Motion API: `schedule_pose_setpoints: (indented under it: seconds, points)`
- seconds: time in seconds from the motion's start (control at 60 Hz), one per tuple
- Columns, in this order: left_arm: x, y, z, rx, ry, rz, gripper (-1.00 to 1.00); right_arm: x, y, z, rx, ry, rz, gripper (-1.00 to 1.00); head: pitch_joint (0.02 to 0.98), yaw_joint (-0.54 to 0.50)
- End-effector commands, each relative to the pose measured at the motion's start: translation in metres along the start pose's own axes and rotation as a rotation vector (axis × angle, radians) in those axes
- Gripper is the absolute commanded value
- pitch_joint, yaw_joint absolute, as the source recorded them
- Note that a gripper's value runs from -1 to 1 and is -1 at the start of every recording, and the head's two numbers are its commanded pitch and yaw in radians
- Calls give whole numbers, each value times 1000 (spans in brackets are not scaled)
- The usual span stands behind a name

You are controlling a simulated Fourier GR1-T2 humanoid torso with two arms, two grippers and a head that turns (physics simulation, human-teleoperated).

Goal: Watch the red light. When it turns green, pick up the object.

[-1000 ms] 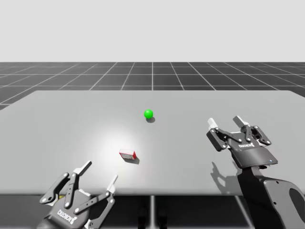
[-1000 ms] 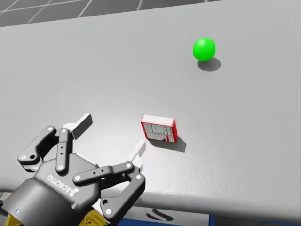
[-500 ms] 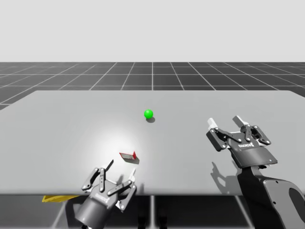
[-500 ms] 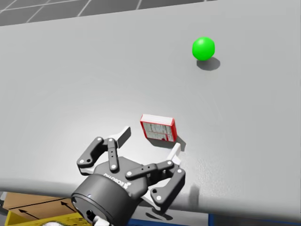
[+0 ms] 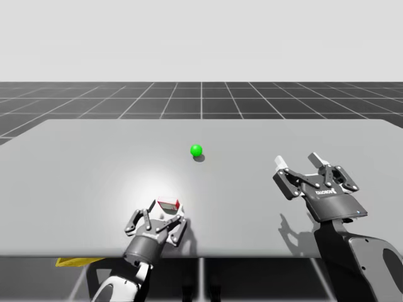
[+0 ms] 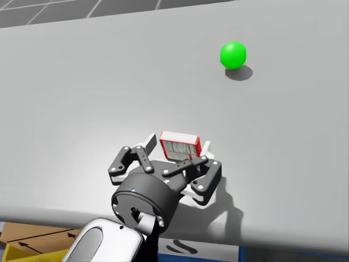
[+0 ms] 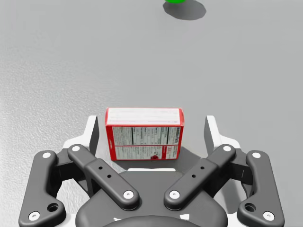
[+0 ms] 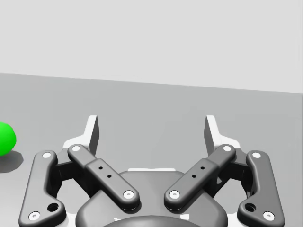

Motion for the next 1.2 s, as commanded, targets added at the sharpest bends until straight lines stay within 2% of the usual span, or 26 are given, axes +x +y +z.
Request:
schedule_pose_setpoints:
  seconds: [0.017,0.233,0.383,0.417,0.433,0.45,0.467,0.7,1.017,1.133,1.2]
  points:
    - [-1,2,-14,31,16,11,-1000,0,0,0,-1,0,0,-1000,874,232]
    - [-9,5,-27,34,102,60,-1000,1,-1,0,-3,-1,-2,-1000,871,228]
    - [-12,3,-30,8,102,56,-1000,1,-1,0,-4,-2,-1,-1000,862,232]
    - [-13,2,-29,16,93,41,-563,1,-1,0,-4,-2,-1,-1000,856,232]
    - [-14,2,-29,11,93,44,86,1,-1,0,-4,-2,-1,-1000,855,233]
    - [-14,2,-29,7,96,47,621,1,-1,0,-4,-3,-1,-1000,852,233]
    - [-14,2,-28,5,97,49,955,1,-1,0,-4,-3,0,-1000,843,234]
    - [-16,1,-26,-3,95,48,995,0,-1,0,-7,0,6,-1000,733,237]
    - [-19,-2,-23,-22,98,38,995,-1,-2,0,-10,1,8,-1000,474,238]
    - [-20,-3,-23,-17,96,37,994,-1,-2,0,-9,1,10,-1000,436,241]
    - [-19,-3,-23,-11,91,39,992,-1,-2,0,-12,-2,21,-1000,429,242]
